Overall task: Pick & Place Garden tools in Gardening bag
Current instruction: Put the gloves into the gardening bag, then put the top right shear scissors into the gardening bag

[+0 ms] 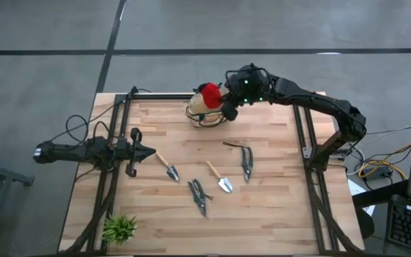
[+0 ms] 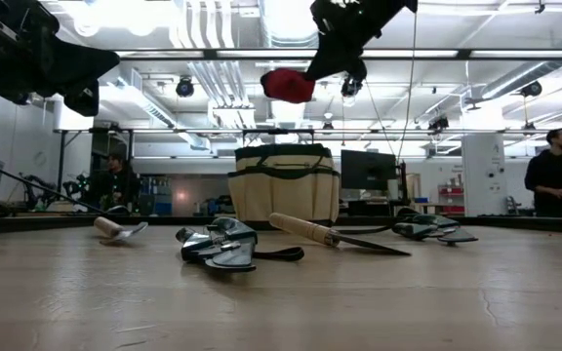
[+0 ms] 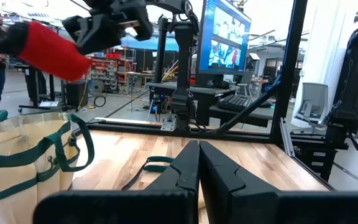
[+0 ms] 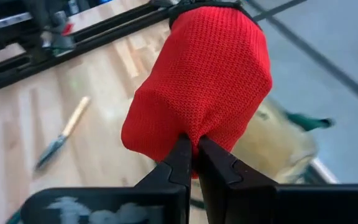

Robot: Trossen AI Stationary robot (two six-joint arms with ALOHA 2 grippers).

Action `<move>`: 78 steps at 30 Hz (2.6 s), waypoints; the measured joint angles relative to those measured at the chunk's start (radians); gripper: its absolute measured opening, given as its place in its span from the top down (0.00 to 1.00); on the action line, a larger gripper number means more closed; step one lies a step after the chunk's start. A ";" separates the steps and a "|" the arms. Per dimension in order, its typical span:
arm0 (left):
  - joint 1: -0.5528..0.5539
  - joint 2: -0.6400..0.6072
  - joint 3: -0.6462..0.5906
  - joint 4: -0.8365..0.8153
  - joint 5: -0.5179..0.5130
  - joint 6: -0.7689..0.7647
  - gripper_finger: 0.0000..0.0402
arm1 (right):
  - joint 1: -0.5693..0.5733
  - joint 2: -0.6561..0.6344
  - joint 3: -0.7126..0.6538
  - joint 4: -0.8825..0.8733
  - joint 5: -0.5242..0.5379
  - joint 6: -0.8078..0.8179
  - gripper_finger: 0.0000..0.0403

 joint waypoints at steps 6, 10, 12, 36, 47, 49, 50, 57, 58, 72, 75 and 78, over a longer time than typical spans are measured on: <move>0.000 0.000 0.000 0.000 0.000 0.000 0.97 | -0.040 0.007 0.000 0.032 0.005 -0.075 0.97; 0.000 0.000 0.000 0.000 0.000 0.000 0.97 | -0.045 0.007 -0.008 0.070 0.037 -0.124 0.97; 0.000 0.000 0.000 0.000 0.000 0.000 0.97 | -0.047 0.007 -0.010 0.072 0.057 -0.152 0.97; 0.000 0.000 0.000 0.000 0.000 0.000 0.97 | -0.048 0.127 -0.027 0.155 0.080 -0.234 0.97; 0.000 0.000 0.000 0.000 0.000 0.000 0.97 | -0.048 0.127 -0.027 0.160 0.085 -0.219 0.97; 0.000 0.000 0.000 0.000 0.000 0.000 0.97 | -0.048 0.127 -0.027 0.161 0.095 -0.219 0.96; 0.000 0.000 0.000 0.000 0.000 0.000 0.97 | -0.048 0.127 -0.027 0.161 0.098 -0.219 0.95; 0.000 0.000 0.000 0.000 0.000 0.000 0.97 | -0.048 0.127 -0.027 0.161 0.106 -0.215 0.79; 0.000 0.000 0.000 0.000 0.000 0.000 0.97 | -0.048 0.127 -0.027 0.161 0.106 -0.215 0.76; 0.000 0.000 0.000 0.000 0.000 0.000 0.97 | -0.047 0.059 -0.027 -0.031 -0.011 -0.168 0.57; 0.000 0.000 0.000 0.000 0.000 0.000 0.97 | -0.041 0.054 -0.029 -0.119 -0.156 -0.196 0.57; 0.000 0.000 0.000 0.000 0.000 0.000 0.97 | -0.032 0.054 -0.046 -0.180 -0.224 -0.206 0.59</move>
